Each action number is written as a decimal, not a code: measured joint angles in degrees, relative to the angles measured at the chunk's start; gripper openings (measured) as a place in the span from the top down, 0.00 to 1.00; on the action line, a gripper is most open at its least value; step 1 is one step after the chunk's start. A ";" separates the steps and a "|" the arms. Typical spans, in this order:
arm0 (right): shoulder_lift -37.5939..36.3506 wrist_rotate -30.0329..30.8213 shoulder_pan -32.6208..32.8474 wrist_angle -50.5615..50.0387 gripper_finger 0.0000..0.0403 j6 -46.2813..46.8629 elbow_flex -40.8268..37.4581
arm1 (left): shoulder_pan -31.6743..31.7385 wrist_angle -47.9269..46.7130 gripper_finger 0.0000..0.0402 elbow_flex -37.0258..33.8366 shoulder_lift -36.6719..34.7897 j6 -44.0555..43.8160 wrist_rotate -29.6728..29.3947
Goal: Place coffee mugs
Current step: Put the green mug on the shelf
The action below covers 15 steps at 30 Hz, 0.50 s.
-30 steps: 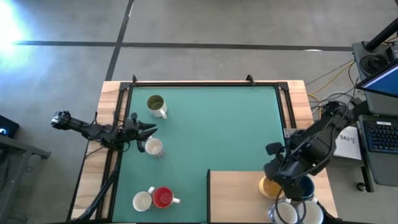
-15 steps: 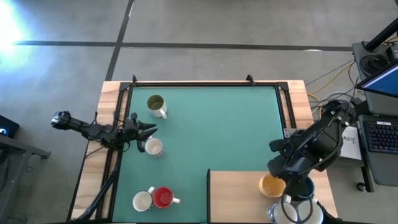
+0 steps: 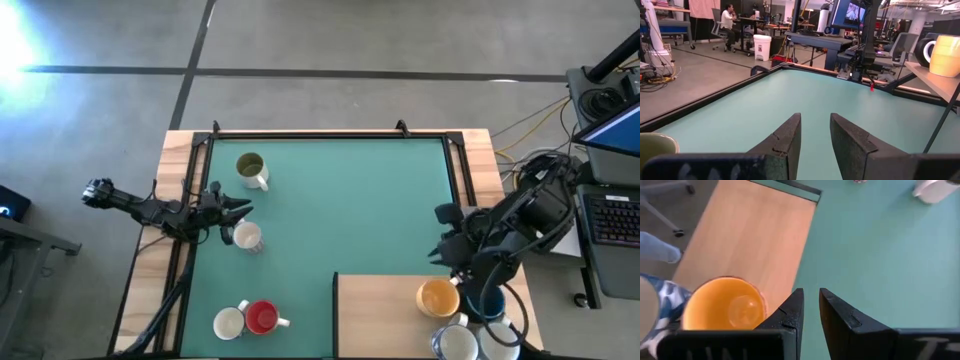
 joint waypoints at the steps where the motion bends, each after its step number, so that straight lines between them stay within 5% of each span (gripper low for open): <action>1: -0.02 0.43 0.00 0.05 0.88 -0.16 -0.04 | 0.00 0.02 0.78 0.00 0.01 0.00 0.00; 15: -2.54 8.81 0.00 13.38 0.88 -2.81 0.70 | 0.00 0.00 0.78 0.00 0.00 0.00 0.00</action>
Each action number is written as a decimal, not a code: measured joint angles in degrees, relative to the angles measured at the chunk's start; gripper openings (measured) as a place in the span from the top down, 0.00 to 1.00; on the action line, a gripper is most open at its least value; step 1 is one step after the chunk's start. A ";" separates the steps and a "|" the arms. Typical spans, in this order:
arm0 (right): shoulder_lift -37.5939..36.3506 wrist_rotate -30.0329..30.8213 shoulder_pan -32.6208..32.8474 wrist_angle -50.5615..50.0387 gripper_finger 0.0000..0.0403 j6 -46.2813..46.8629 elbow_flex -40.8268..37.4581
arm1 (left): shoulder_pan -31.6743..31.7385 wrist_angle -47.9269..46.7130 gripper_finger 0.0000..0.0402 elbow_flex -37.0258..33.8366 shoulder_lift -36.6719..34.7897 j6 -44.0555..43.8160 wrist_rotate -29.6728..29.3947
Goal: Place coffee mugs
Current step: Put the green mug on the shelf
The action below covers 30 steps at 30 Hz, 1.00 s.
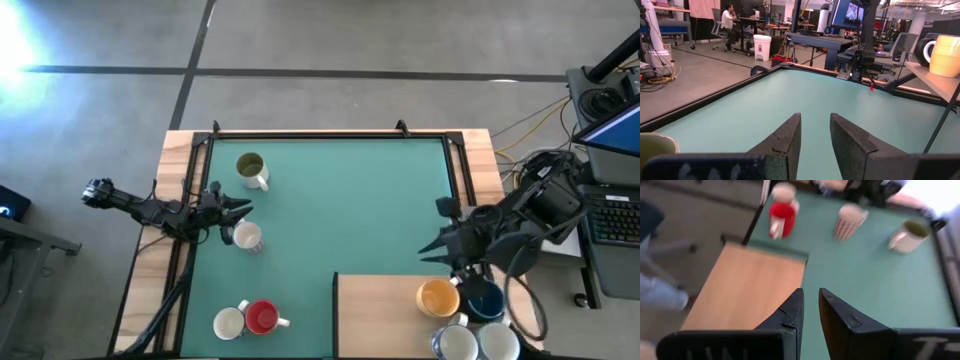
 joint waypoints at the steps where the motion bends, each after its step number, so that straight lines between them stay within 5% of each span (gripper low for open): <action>1: -0.42 1.84 0.02 0.87 0.88 -0.30 0.00 | 0.02 0.00 0.78 0.01 0.01 0.00 0.00; 9: -5.57 17.03 0.00 7.14 0.88 2.06 -2.00 | 0.00 0.02 0.78 0.02 0.00 0.02 0.00; 18: -8.99 23.65 0.00 9.45 0.88 15.10 -11.69 | 0.00 0.82 0.78 0.00 0.02 0.82 -1.01; 30: -16.31 32.74 0.00 10.19 0.88 21.67 -27.24 | 0.02 20.20 0.78 0.00 0.02 6.23 -5.64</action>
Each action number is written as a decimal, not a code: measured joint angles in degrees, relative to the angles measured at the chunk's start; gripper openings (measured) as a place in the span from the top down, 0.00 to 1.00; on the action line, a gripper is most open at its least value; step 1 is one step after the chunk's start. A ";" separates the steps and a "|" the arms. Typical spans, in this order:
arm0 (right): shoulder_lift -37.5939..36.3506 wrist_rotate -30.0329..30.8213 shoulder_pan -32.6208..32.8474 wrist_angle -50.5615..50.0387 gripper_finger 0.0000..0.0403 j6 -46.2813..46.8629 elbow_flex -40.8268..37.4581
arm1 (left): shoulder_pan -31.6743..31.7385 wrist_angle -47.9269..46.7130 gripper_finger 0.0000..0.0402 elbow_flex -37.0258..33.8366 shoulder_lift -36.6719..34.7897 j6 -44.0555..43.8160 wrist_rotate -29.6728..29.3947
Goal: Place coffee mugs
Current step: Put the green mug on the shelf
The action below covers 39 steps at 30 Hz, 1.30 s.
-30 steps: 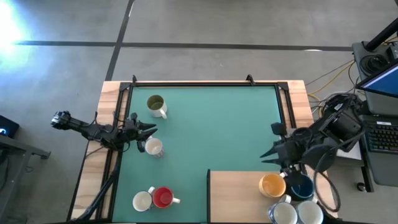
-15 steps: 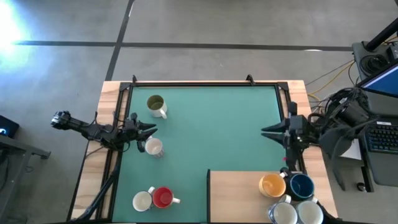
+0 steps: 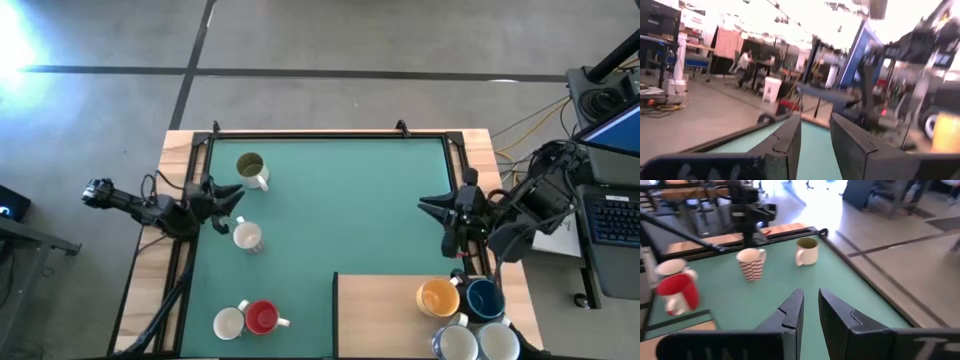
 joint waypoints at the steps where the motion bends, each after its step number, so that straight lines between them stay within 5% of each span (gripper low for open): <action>1: -1.02 1.33 0.00 0.62 0.88 0.00 -1.51 | 0.00 1.55 0.78 0.00 0.00 0.09 0.00; 9: -10.04 6.73 0.00 10.88 0.88 -0.83 -15.71 | 0.00 10.05 0.78 0.00 0.00 4.09 -1.05; 19: -20.63 6.97 0.00 33.66 0.88 -18.91 -30.55 | 0.15 18.40 0.78 0.00 0.00 7.38 -1.49; 31: -33.98 -9.47 0.01 64.87 0.88 -50.77 -45.75 | 0.51 20.15 0.78 0.00 0.00 6.86 -1.51; 39: -42.78 -13.85 0.00 67.88 0.88 -47.76 -52.93 | 0.50 20.12 0.78 0.00 0.00 -0.46 -1.49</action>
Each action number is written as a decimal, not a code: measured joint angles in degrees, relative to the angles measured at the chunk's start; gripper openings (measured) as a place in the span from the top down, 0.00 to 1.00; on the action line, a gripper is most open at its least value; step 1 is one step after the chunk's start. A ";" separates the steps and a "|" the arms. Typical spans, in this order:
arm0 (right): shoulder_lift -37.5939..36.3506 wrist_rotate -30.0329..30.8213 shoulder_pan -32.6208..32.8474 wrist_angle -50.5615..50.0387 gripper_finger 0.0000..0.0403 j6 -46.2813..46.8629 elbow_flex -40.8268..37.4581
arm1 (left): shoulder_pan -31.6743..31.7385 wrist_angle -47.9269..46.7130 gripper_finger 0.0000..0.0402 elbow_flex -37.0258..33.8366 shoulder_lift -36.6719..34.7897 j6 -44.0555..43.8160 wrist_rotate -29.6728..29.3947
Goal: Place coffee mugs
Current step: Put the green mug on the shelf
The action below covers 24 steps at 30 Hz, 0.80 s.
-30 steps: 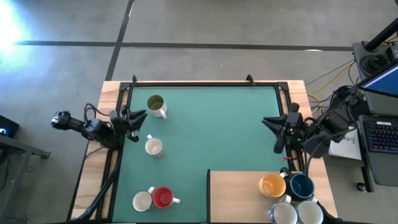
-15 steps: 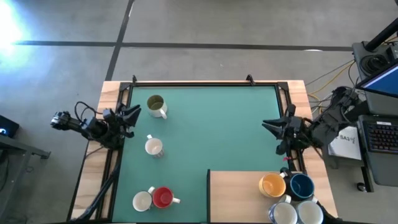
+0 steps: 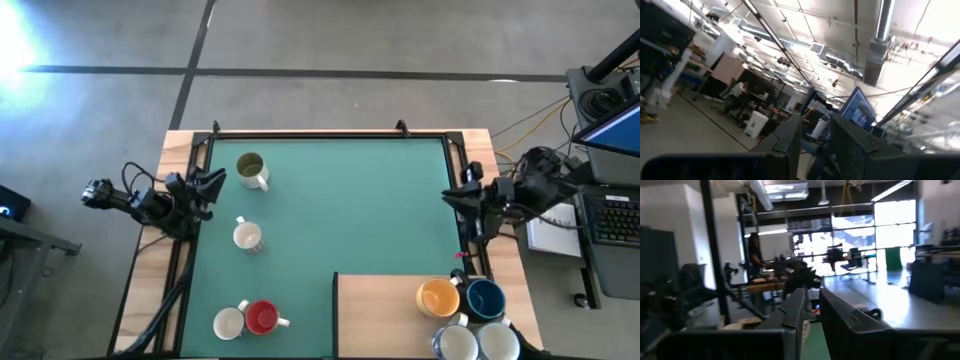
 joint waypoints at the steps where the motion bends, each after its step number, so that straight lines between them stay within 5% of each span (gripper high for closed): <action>1: -0.79 -0.86 0.00 0.34 0.88 0.83 -0.64 | 0.00 0.00 0.78 0.00 0.00 -1.20 0.00; 14: -3.35 -9.24 0.00 1.65 0.88 2.10 -5.79 | 0.02 -0.02 0.78 0.00 0.00 -1.09 -1.46; 24: -3.26 -9.18 0.00 23.51 0.88 2.88 -19.41 | 0.02 -0.07 0.78 0.00 0.00 -1.07 -2.36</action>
